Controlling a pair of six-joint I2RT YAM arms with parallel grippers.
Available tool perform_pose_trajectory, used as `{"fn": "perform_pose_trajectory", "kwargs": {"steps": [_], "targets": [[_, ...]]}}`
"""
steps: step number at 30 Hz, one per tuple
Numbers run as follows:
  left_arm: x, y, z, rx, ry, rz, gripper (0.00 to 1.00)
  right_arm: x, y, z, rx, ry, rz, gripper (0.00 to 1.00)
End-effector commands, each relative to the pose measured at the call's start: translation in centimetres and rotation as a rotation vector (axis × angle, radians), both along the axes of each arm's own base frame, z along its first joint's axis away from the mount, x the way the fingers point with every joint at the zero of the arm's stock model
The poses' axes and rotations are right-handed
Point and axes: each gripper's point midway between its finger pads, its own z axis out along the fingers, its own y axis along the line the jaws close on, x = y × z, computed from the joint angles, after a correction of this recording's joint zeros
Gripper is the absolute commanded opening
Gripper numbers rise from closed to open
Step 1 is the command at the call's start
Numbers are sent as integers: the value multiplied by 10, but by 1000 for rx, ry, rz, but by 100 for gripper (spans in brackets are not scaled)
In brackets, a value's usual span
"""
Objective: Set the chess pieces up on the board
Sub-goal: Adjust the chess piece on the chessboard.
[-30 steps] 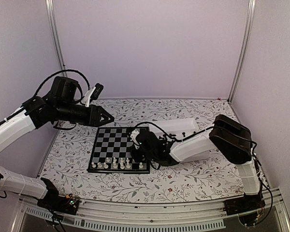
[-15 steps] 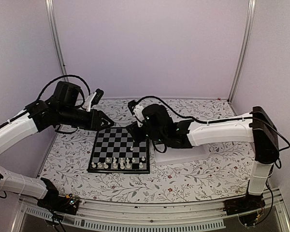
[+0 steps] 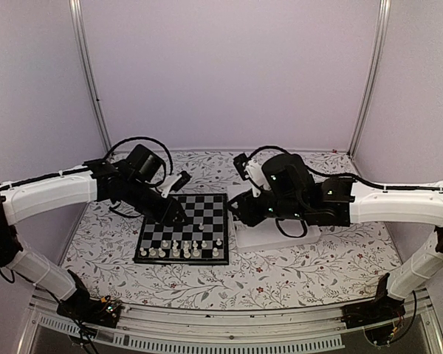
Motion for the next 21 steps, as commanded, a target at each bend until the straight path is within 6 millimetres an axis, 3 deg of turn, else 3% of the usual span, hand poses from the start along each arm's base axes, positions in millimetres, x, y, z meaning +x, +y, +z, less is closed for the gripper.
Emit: {"fn": "perform_pose_trajectory", "kwargs": {"steps": [1, 5, 10, 15, 21], "targets": [[-14, -26, -17, 75, -10, -216, 29, -25, -23, -20, 22, 164, -10, 37], [-19, -43, -39, 137, -12, -338, 29, -31, -39, -27, 60, 230, -72, 37], [-16, -52, -56, 193, -11, -391, 20, -33, -58, -22, 67, 220, -118, 37], [-14, -51, -74, 257, 3, -422, 11, -38, -71, -25, 79, 245, -149, 37], [-12, -52, -87, 311, 7, -445, 10, -41, -81, -25, 100, 259, -174, 37]]}}
